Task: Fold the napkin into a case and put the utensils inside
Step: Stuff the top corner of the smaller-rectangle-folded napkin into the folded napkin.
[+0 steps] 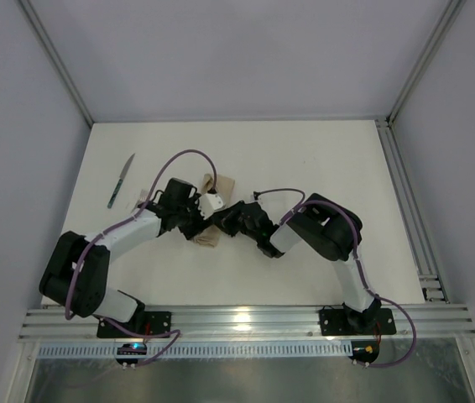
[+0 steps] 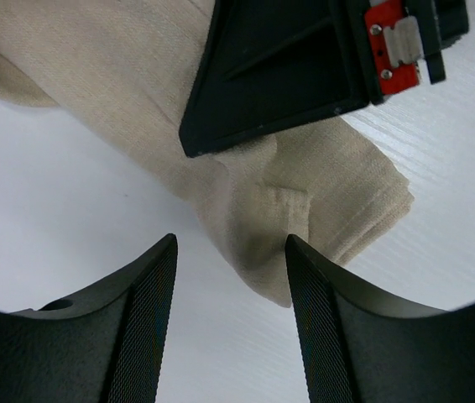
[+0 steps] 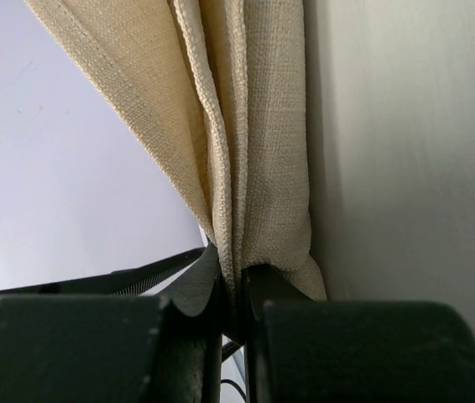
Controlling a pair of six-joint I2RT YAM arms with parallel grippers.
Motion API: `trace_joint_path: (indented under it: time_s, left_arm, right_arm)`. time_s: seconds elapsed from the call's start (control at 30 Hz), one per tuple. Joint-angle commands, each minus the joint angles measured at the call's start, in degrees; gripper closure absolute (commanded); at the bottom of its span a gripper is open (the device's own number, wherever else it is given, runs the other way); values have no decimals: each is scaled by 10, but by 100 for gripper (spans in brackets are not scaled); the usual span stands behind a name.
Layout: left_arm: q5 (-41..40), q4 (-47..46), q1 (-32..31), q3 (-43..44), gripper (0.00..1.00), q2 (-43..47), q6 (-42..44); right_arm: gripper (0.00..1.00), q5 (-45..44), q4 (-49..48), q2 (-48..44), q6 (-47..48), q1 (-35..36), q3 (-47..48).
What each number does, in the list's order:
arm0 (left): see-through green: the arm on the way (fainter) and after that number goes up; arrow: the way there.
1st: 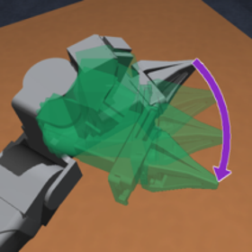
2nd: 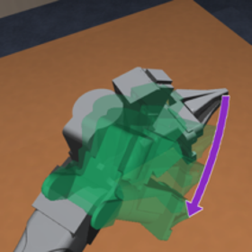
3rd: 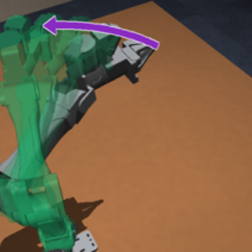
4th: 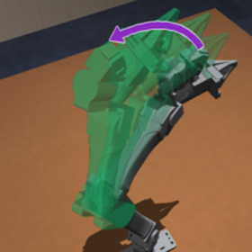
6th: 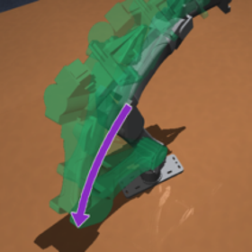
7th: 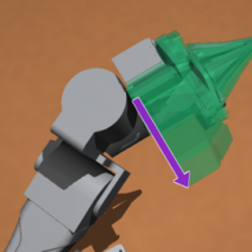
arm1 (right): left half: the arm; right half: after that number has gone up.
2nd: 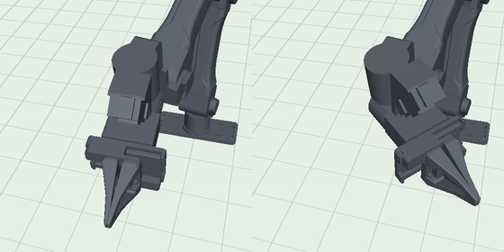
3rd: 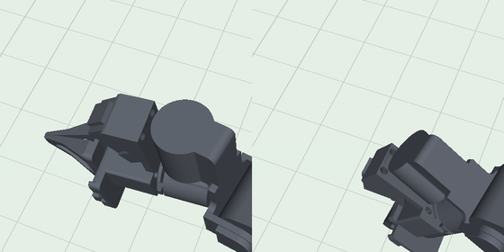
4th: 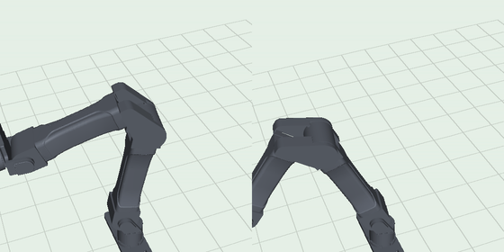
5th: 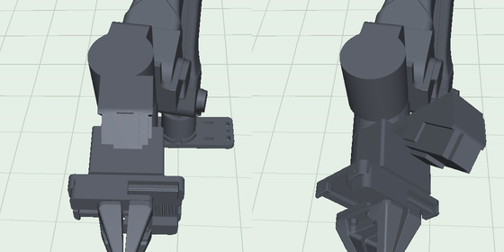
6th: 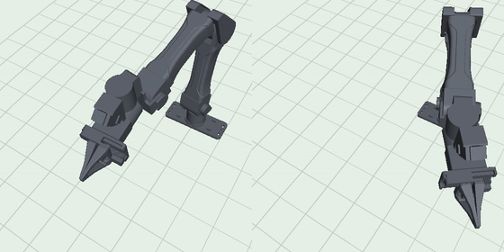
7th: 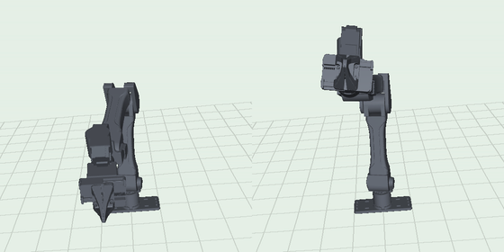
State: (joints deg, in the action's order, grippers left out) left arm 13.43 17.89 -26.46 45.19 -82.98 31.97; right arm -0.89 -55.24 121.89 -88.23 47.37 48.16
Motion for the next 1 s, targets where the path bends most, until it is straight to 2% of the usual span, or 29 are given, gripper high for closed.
trace_joint_path:
  time_s: [0.0, 0.3, 0.4, 0.43, 0.63, 0.73, 0.77, 0.83, 0.9, 0.97]
  left_arm:
    - [-22, -60, -3, -2, 44, -12, 7]
    - [-46, -98, -18, -7, 47, -68, 6]
    - [-39, -105, -18, -6, 69, -65, -8]
    - [-36, -105, -18, -6, 80, -62, -11]
    - [-38, -112, -18, -12, 97, -37, -26]
    - [-40, -119, -18, -16, 100, -27, -32]
    - [-44, -123, -18, -16, 100, -26, -33]
    - [-48, -128, -18, -18, 100, -23, -40]
    - [-57, -138, -18, -22, 100, -18, -47]
    - [-62, -146, -18, -26, 100, -13, -52]
  right_arm:
    - [96, -7, -28, -3, 1, -4, 3]
    - [96, -5, -35, -15, -2, -4, 2]
    - [96, -3, -34, -17, 2, -4, 3]
    - [96, -1, -34, -17, 3, -4, 3]
    - [92, 0, -25, -34, 22, -4, -4]
    - [84, 0, -18, -47, 36, -4, -8]
    - [74, 0, -18, -51, 39, -5, -9]
    - [66, 21, -15, -63, 51, -5, -13]
    - [61, 24, -7, -81, 60, -5, -37]
    - [61, 25, -4, -96, 64, -6, -53]
